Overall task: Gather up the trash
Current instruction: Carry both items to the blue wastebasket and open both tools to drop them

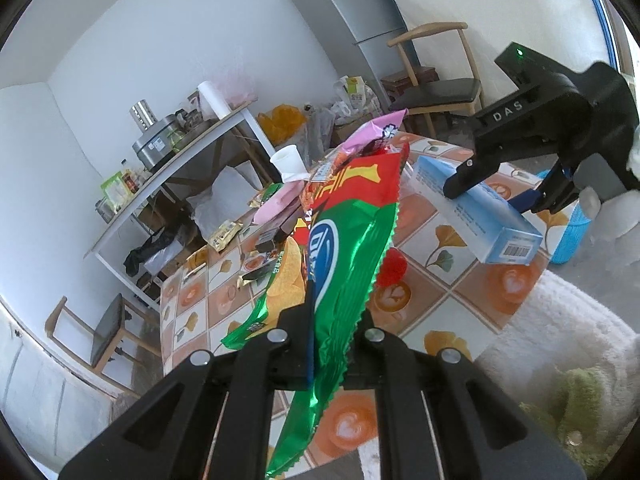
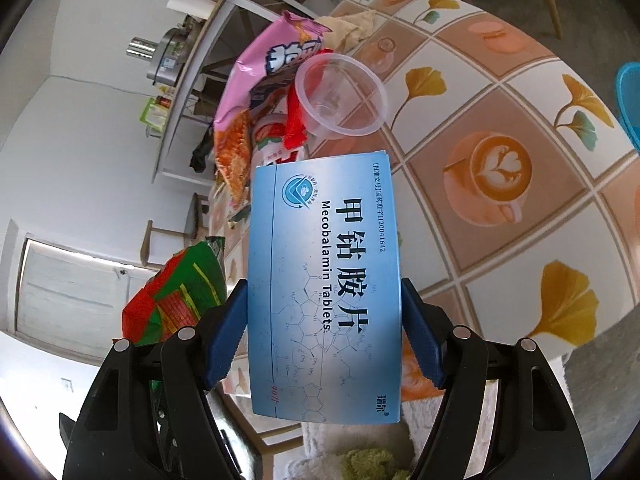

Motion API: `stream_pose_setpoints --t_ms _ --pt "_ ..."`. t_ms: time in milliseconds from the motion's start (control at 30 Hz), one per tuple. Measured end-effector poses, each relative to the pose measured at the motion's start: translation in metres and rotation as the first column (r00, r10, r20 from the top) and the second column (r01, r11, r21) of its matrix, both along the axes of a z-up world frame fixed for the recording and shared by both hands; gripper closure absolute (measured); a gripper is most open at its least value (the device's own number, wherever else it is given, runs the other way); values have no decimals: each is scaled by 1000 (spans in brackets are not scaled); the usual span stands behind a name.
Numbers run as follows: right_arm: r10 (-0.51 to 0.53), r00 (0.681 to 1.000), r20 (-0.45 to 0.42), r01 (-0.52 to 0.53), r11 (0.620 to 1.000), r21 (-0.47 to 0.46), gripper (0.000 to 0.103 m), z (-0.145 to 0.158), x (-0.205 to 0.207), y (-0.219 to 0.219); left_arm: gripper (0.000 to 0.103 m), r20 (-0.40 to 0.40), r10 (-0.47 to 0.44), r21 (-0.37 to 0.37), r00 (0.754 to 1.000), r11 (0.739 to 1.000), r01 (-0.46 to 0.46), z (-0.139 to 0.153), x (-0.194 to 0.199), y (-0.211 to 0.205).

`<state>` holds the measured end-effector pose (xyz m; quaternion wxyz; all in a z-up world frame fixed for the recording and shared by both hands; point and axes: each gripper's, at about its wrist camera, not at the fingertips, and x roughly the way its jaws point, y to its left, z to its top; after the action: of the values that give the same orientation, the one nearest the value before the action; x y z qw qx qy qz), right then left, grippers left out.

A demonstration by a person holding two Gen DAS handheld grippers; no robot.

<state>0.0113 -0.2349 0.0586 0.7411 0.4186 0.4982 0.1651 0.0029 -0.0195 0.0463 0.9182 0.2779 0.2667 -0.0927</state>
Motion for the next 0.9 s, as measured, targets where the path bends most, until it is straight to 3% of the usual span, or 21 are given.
stream_pose_setpoints --t_ms 367,600,733,833,867,900 --pt "22 997 74 -24 999 32 34 8 -15 -43 96 44 -2 -80 999 997 5 42 -25 2" --pt "-36 983 180 25 998 65 34 24 -28 -108 96 104 -109 -149 989 981 124 82 -41 -26" --pt "-152 963 223 139 988 74 34 22 -44 -158 96 106 -237 -203 966 946 254 102 -34 -68" --pt "-281 932 228 269 959 85 34 12 -61 -210 96 80 -348 -253 934 899 357 109 -20 -107" --pt "-318 922 222 307 948 84 34 7 -59 -204 96 65 -385 -270 921 881 388 111 -13 -123" --pt "-375 904 207 364 927 90 34 -5 -66 -235 96 47 -430 -298 902 856 423 113 -5 -141"
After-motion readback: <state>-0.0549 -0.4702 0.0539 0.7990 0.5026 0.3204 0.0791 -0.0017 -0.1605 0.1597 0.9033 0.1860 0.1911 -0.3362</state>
